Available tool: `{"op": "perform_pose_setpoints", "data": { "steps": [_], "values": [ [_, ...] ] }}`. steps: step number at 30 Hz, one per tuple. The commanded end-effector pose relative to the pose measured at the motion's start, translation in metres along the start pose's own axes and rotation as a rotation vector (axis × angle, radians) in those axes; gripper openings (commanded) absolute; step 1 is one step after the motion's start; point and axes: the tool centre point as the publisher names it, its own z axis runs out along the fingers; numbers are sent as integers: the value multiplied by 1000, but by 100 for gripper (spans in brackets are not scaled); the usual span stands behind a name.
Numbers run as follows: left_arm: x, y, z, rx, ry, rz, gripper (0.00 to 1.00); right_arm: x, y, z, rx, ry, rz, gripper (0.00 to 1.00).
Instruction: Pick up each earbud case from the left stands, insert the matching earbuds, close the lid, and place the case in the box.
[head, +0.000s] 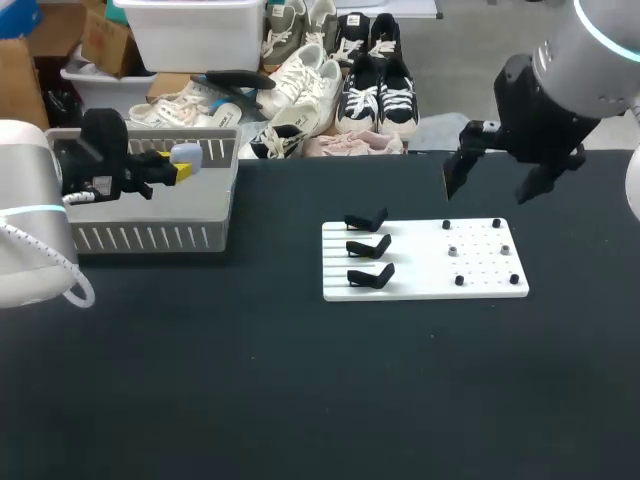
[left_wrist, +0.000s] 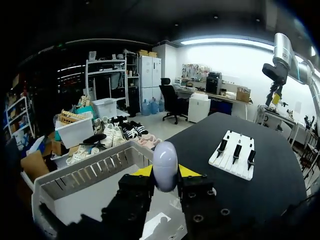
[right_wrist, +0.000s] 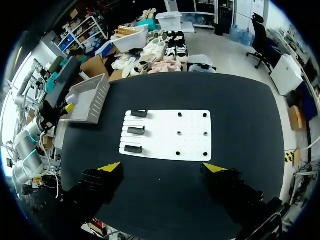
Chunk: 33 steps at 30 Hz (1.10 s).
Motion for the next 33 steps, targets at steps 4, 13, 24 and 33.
{"op": "perform_pose_setpoints", "data": {
  "steps": [4,13,24,33],
  "values": [
    [14,28,11,8,14,-44,0,5,-1,-1,3,-18,4,100],
    [11,37,5,32,29,-14,100,5,-1,-1,3,-18,4,100],
    [-22,-14,-25,143,-45,99,100,5,-1,-1,3,-18,4,100],
    [-29,-68,-32,286,-77,125,100,5,-1,-1,3,-18,4,100]
  ]
}}
